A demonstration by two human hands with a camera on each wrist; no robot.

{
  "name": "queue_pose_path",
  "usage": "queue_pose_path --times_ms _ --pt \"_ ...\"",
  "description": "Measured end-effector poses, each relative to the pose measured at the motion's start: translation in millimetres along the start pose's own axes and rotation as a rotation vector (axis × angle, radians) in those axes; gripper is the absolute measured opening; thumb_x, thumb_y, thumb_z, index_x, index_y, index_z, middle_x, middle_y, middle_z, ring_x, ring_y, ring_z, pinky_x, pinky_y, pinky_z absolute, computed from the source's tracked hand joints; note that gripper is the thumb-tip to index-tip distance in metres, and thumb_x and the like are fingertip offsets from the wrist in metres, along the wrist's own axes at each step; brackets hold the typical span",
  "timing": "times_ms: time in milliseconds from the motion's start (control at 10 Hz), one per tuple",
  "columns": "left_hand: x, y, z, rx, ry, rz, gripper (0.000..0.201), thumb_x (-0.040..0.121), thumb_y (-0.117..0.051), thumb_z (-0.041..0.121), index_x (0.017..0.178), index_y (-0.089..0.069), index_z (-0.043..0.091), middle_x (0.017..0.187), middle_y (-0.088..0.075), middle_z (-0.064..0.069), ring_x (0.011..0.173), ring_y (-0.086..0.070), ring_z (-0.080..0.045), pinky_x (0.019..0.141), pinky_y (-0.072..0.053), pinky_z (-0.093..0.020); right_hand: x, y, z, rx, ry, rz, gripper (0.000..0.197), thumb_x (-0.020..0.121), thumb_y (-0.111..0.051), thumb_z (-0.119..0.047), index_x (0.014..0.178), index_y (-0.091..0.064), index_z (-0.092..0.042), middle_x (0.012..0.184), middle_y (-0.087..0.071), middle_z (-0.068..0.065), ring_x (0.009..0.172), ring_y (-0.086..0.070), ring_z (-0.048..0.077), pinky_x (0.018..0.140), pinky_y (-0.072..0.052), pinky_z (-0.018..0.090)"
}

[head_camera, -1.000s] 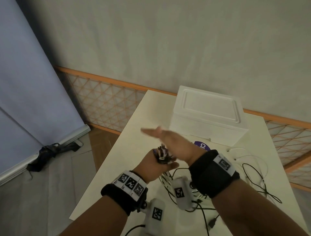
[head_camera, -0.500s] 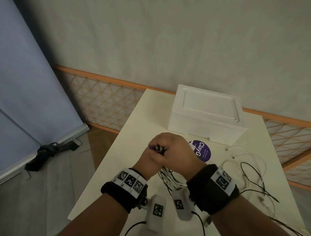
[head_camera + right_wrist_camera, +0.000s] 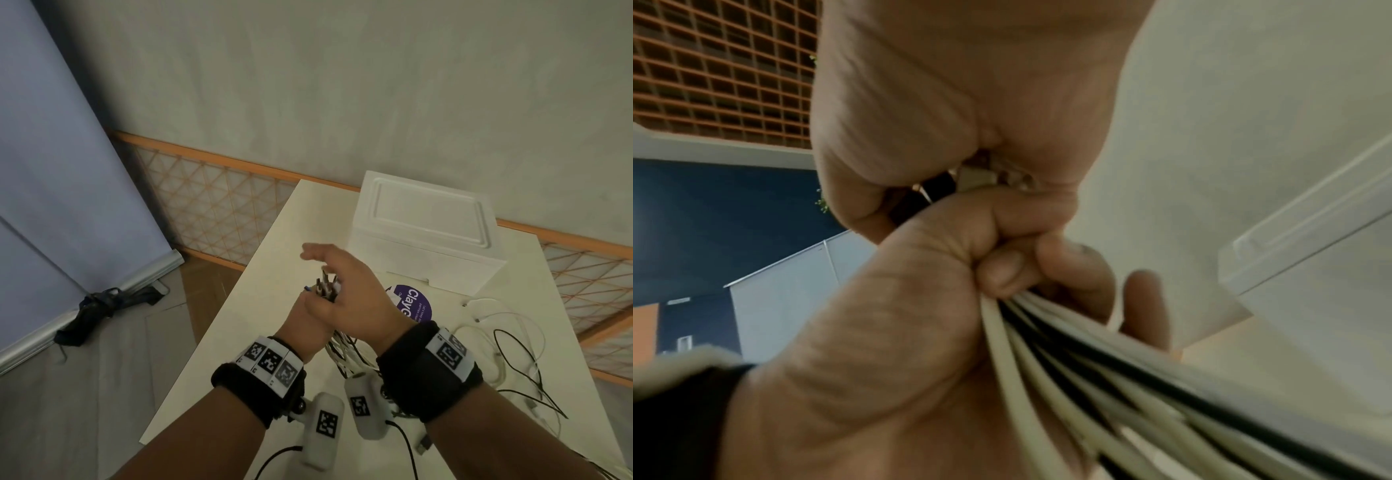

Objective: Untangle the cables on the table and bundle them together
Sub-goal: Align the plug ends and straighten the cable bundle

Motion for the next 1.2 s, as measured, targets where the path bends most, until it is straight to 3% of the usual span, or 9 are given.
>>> queue_pose_path --times_ms 100,200,300,400,600,800,900,1100,1200 --pt "-6 10 -5 0.043 0.045 0.034 0.049 0.091 -0.052 -0.009 0.13 -0.037 0.018 0.088 -0.042 0.02 0.063 -0.053 0.023 0.059 -0.042 0.0 0 -7 -8 0.017 0.104 -0.074 0.037 0.077 -0.063 -0.008 0.112 -0.066 -0.019 0.125 -0.063 -0.008 0.114 -0.057 0.002 0.094 -0.05 0.028" --pt "6 10 -18 0.152 0.011 -0.055 0.032 0.094 -0.05 -0.003 0.088 -0.053 0.028 0.07 -0.055 0.021 0.058 -0.052 0.024 0.057 -0.043 -0.002 -1 -10 -5 -0.059 0.158 -0.075 0.023 0.077 -0.063 -0.004 0.094 -0.075 -0.014 0.098 -0.074 -0.004 0.094 -0.066 0.003 0.084 -0.052 0.023" --pt "9 4 -27 0.119 0.049 -0.079 0.08 0.098 -0.036 -0.002 0.031 -0.054 0.038 0.041 -0.053 0.028 0.054 -0.052 0.021 0.06 -0.04 -0.004 -2 -11 -11 -0.156 0.207 -0.067 0.02 0.082 -0.059 -0.018 0.093 -0.076 -0.014 0.09 -0.074 -0.003 0.088 -0.065 0.006 0.079 -0.049 0.016" --pt "-3 9 -15 0.117 0.061 -0.052 0.052 0.093 -0.044 -0.014 0.072 -0.051 0.033 0.054 -0.053 0.022 0.051 -0.054 0.019 0.055 -0.041 -0.002 0 -10 -10 -0.215 0.172 -0.134 0.047 0.083 -0.058 -0.045 0.122 -0.063 -0.019 0.12 -0.066 -0.003 0.111 -0.057 0.005 0.094 -0.041 0.017" --pt "7 25 6 -0.145 -0.09 0.049 0.045 0.083 -0.069 0.022 0.121 -0.057 0.002 0.111 -0.069 -0.014 0.106 -0.065 -0.027 0.083 -0.053 -0.029 -19 -21 42 0.507 -0.388 -0.257 0.127 0.058 -0.083 -0.005 0.145 -0.002 -0.047 0.157 -0.011 0.0 0.141 -0.029 0.02 0.107 -0.041 0.042" --pt "8 25 0 -0.149 -0.165 0.139 0.055 0.071 -0.075 0.024 0.12 -0.054 0.009 0.104 -0.067 -0.008 0.098 -0.066 -0.014 0.084 -0.052 -0.024 -29 -33 63 0.512 -0.488 -0.22 0.109 0.071 -0.06 0.016 0.15 0.002 -0.025 0.121 -0.06 0.017 0.106 -0.061 0.027 0.09 -0.048 0.044" --pt "11 31 -4 -0.165 -0.147 0.183 0.061 0.067 -0.08 0.023 0.12 -0.054 0.009 0.107 -0.068 -0.006 0.102 -0.066 -0.015 0.087 -0.052 -0.029 -22 -35 56 0.325 -0.342 -0.212 0.069 0.072 -0.062 0.011 0.134 -0.042 -0.014 0.115 -0.063 0.011 0.107 -0.062 0.027 0.093 -0.049 0.055" --pt "15 35 -3 -0.181 -0.12 0.092 0.043 0.059 -0.088 0.019 0.097 -0.069 0.015 0.088 -0.073 0.0 0.09 -0.067 -0.017 0.073 -0.054 -0.027 -27 -40 36 0.187 -0.246 -0.193 0.023 0.084 -0.045 -0.009 0.099 -0.061 -0.015 0.073 -0.058 -0.019 0.065 -0.054 -0.005 0.058 -0.043 0.019" --pt "12 30 -1 -0.345 -0.128 0.025 0.056 0.057 -0.08 0.017 0.11 -0.062 0.01 0.11 -0.07 -0.012 0.104 -0.065 -0.022 0.091 -0.052 -0.035 -23 -36 38 0.021 -0.207 -0.213 0.023 0.091 -0.042 -0.022 0.108 -0.056 -0.017 0.079 -0.058 -0.014 0.066 -0.054 -0.002 0.06 -0.039 0.016"
Point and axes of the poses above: each hand's wrist, its own x-axis towards the middle knuckle, its own y-axis out of the back of the hand, z = x × y, the point moved 8 cm from there along x, towards the middle knuckle
